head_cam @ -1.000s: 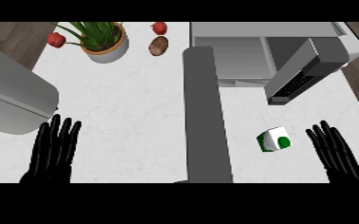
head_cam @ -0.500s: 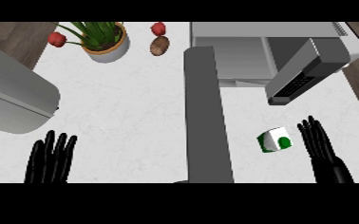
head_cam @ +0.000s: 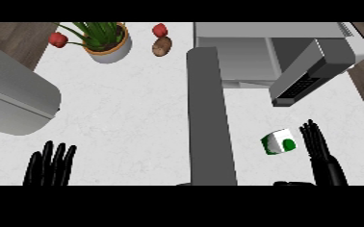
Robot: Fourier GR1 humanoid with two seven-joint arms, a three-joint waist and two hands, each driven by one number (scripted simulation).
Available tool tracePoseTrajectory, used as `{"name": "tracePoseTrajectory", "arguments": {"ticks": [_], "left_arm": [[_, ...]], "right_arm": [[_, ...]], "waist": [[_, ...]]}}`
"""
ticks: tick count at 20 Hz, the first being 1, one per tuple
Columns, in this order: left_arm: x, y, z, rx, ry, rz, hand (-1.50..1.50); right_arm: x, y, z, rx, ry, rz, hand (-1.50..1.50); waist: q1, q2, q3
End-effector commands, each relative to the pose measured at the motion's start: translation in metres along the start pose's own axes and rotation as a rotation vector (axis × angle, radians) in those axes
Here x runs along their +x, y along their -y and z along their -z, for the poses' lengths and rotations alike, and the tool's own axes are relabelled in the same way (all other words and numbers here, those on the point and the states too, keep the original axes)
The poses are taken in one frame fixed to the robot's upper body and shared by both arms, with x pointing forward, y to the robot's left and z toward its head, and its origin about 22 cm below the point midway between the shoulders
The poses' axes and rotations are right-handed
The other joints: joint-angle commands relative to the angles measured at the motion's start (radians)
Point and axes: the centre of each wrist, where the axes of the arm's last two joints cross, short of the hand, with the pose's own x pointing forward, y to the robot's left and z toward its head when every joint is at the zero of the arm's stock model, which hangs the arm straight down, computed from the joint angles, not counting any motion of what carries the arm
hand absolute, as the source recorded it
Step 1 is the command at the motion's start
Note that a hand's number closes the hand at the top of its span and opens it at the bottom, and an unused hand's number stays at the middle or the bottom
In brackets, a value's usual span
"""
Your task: Pick up the milk, place it into the microwave and close the microwave
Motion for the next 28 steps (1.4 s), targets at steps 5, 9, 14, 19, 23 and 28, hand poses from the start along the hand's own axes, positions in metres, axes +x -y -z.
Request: {"name": "tracePoseTrajectory", "arguments": {"ticks": [5,9,14,19,23,28], "left_arm": [[-0.017,-0.015,-0.007,0.005,0.0,0.004,-1.5],[0.002,-0.015,-0.015,-0.002,-0.012,-0.013,-1.5],[0.0,-0.004,-0.012,0.02,-0.01,-0.005,-1.5],[-0.001,-0.012,-0.002,0.005,-0.002,-0.018,-1.5],[-0.002,-0.011,-0.027,0.01,-0.016,-0.012,-1.5],[-0.004,-0.002,-0.022,0.004,-0.014,-0.014,-1.5]], "right_arm": [[-0.042,0.011,0.005,-0.006,0.006,-0.016,-1.5],[-0.044,0.0,0.018,-0.01,0.006,-0.013,-1.5],[-0.059,-0.011,-0.015,0.027,0.031,-0.007,-1.5],[-0.056,-0.006,0.015,0.074,0.051,-0.003,-1.5],[-0.051,-0.007,0.029,0.077,0.06,0.001,-1.5],[-0.057,-0.008,0.029,0.051,0.034,0.031,-1.5]], "waist": [[0.003,0.001,0.0],[0.001,0.0,0.0],[-0.001,0.0,0.0],[0.002,0.002,0.001],[0.004,0.0,0.0],[0.007,0.002,0.001]]}}
